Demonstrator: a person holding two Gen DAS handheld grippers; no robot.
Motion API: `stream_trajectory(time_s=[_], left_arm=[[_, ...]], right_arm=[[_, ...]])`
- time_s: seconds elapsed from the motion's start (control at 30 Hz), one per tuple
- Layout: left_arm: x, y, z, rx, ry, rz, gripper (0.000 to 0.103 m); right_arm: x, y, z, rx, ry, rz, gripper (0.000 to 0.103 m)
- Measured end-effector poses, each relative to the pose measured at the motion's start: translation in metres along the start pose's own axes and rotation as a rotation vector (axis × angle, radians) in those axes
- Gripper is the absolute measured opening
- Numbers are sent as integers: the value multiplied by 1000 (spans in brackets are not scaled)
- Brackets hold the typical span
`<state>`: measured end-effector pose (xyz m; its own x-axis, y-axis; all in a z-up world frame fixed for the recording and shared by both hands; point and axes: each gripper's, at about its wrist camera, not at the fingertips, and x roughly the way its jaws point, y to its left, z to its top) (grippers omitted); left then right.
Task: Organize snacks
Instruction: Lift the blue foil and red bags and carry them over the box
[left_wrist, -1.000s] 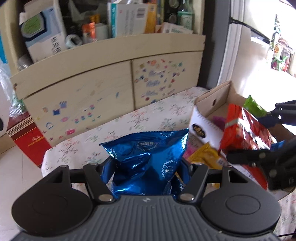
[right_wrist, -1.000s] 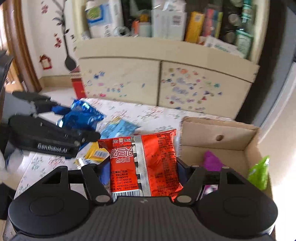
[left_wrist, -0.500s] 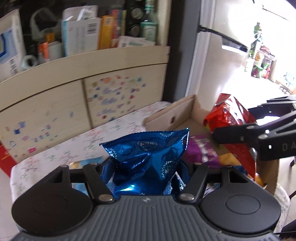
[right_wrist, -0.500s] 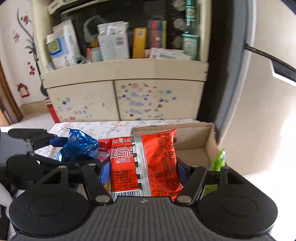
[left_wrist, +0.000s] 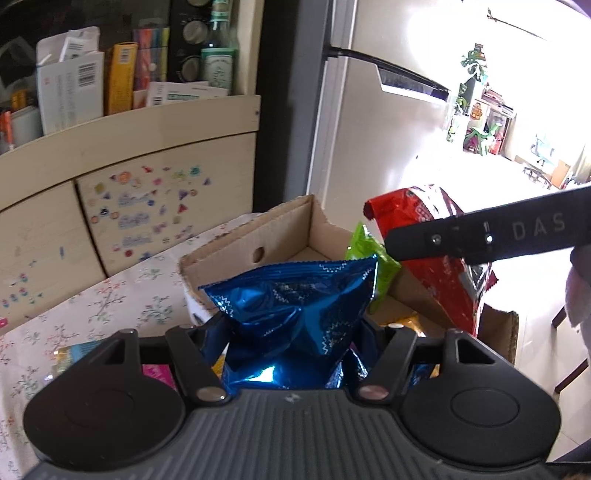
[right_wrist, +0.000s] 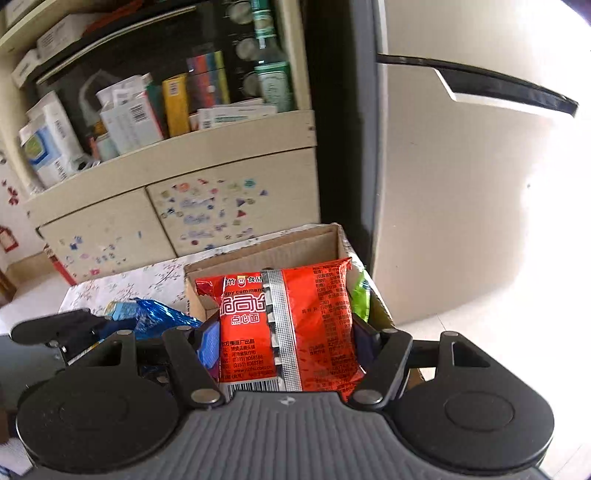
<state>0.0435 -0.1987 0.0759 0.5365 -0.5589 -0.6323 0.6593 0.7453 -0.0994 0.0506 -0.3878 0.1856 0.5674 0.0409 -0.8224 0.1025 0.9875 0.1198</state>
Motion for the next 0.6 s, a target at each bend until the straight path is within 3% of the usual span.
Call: stream_trajectory(time_s=[0.17,0.3,0.6], left_arm=[[15,-16,-1,19,-11,-18,71],[18,-25,-2,29,-16,-34,94],[0,-10,7,-16,-39,-8,101]], right_arm=[[3,-11,0,56,3,-48,74],[6,-17,-1,106,9,-68,83],[4,-12,0,124,-7,-33,88]])
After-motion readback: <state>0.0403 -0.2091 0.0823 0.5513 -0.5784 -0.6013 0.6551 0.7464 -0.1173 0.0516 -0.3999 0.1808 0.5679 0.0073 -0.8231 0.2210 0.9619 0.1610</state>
